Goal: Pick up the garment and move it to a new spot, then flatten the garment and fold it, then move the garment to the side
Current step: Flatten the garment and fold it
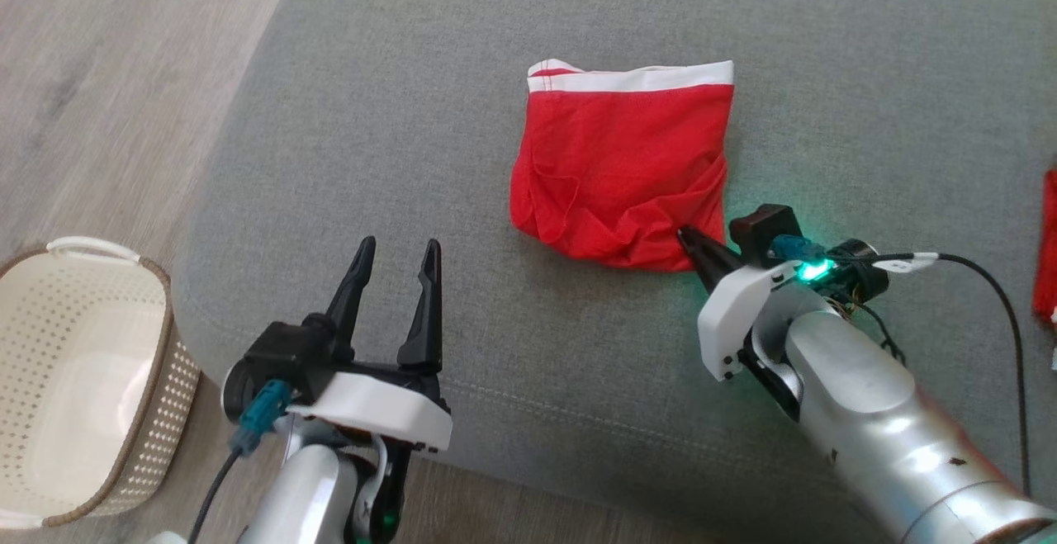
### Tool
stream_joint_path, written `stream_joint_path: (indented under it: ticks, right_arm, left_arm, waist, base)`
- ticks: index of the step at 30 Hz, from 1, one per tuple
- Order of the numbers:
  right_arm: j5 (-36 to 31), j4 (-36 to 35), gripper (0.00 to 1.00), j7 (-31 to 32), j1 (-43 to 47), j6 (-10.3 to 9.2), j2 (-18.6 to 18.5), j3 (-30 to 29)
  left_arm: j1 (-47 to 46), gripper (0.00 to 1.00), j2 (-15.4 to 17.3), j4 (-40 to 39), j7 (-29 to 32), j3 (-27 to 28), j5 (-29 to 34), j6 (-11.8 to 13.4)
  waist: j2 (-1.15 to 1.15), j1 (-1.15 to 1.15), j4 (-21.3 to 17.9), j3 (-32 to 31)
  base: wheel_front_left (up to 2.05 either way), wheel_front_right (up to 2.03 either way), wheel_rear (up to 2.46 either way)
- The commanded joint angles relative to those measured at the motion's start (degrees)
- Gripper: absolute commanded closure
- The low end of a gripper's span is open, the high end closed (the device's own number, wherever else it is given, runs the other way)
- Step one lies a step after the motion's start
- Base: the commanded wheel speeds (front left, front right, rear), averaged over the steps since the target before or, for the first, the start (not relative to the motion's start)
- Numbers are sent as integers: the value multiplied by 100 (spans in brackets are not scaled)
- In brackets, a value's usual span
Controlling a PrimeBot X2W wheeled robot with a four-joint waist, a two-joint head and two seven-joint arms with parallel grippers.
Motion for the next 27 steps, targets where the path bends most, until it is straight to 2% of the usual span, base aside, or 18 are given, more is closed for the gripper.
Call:
stream_joint_path:
  ticks: [1,8,14,21,27]
  right_arm:
    - [34,-79,100,-65,44,-2,-11,93]
    - [217,-653,100,-260,-125,-2,53,205]
    - [320,-491,100,-145,-343,-2,51,671]
    - [917,-500,100,179,-498,-2,16,1546]
    - [1625,-794,100,283,-597,-2,-255,2231]
  left_arm:
    - [-206,0,34,-149,-31,197,12,6]
    - [-151,0,34,-145,-31,158,-4,-3]
    - [-132,0,34,-171,-31,116,-51,17]
    - [-100,0,34,-157,-31,127,-118,55]
    - [-78,0,34,-149,-31,162,-134,80]
  waist:
    - [0,0,-2,-21]
    - [0,0,132,-106]
    - [0,0,401,-31]
    - [0,0,652,1]
    - [0,0,650,-61]
  base:
    - [0,0,0]
    - [0,0,0]
    - [0,0,0]
    - [0,0,0]
    - [0,0,0]
